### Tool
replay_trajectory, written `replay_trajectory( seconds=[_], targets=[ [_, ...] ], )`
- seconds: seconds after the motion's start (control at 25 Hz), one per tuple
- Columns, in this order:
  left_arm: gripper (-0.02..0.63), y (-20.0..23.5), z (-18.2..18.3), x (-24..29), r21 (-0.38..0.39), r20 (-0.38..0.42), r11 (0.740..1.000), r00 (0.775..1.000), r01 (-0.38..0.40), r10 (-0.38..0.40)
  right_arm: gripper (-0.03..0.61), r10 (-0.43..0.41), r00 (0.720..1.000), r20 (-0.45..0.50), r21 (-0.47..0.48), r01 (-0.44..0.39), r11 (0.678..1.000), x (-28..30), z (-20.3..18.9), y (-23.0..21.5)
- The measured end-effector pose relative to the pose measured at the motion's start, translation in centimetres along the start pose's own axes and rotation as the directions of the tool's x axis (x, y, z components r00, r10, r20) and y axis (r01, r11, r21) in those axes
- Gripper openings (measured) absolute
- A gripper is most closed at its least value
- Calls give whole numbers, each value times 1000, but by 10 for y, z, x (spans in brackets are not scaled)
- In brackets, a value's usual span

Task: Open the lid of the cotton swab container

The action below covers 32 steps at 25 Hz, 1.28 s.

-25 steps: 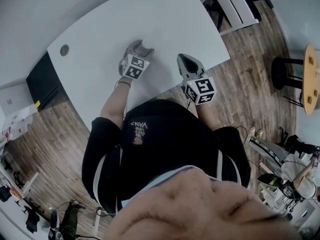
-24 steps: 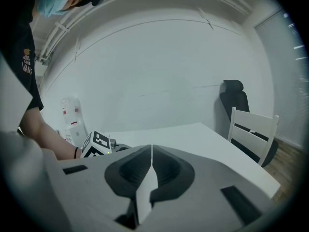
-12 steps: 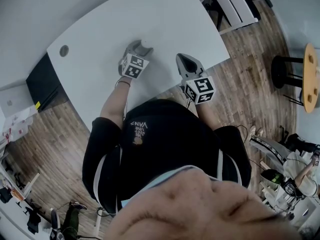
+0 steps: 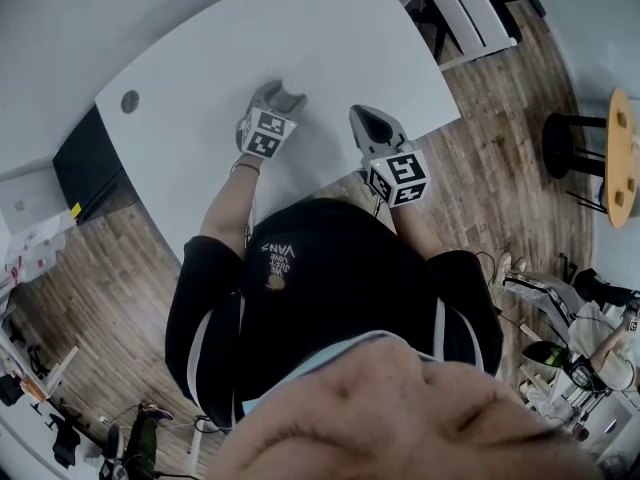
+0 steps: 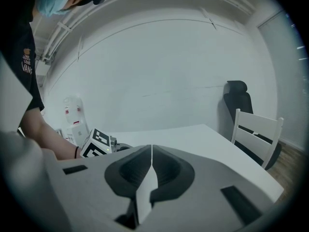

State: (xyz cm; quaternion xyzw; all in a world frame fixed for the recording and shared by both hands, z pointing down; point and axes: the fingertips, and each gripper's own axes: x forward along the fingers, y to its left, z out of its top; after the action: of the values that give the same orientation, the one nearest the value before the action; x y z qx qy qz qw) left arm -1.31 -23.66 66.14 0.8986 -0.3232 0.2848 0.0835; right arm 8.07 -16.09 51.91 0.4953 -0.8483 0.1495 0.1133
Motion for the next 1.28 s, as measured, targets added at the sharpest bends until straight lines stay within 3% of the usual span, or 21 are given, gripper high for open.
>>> replay_trajectory(
  seconds=[0.76, 1.28],
  targets=[
    [247, 4, 79, -85, 39, 144, 996, 987, -84, 77, 14, 121, 990, 79, -100, -113, 989, 17, 43, 35],
    [245, -16, 97, -127, 68, 134, 991, 985, -117, 107, 14, 239, 963, 125, -174, -215, 961, 10, 71, 74]
  ],
)
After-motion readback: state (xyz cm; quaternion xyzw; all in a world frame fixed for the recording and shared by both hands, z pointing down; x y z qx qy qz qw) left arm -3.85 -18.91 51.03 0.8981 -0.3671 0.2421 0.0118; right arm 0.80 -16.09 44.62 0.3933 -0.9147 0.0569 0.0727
